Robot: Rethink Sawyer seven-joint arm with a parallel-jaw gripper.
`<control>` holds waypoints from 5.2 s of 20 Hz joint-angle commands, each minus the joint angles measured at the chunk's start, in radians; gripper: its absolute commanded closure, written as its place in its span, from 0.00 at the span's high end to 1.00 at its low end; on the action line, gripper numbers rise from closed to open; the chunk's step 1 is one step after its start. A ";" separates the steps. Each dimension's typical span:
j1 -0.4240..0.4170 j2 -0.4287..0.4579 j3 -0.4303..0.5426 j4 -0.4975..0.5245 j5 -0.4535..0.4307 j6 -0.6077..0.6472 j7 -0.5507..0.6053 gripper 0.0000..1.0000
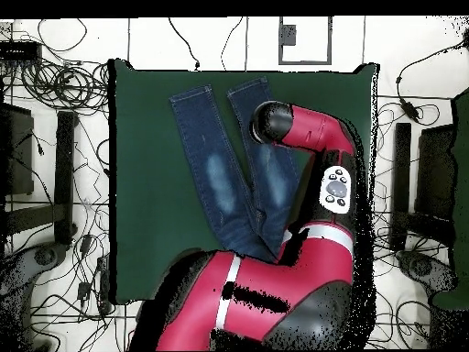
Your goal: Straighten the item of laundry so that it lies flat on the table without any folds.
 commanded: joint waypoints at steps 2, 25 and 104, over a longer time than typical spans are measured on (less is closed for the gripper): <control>0.041 0.061 0.109 -0.123 0.013 0.118 -0.025 1.00; 0.087 0.276 0.067 -0.499 0.019 0.329 0.061 1.00; 0.059 0.627 -0.495 -0.784 0.571 0.290 0.028 1.00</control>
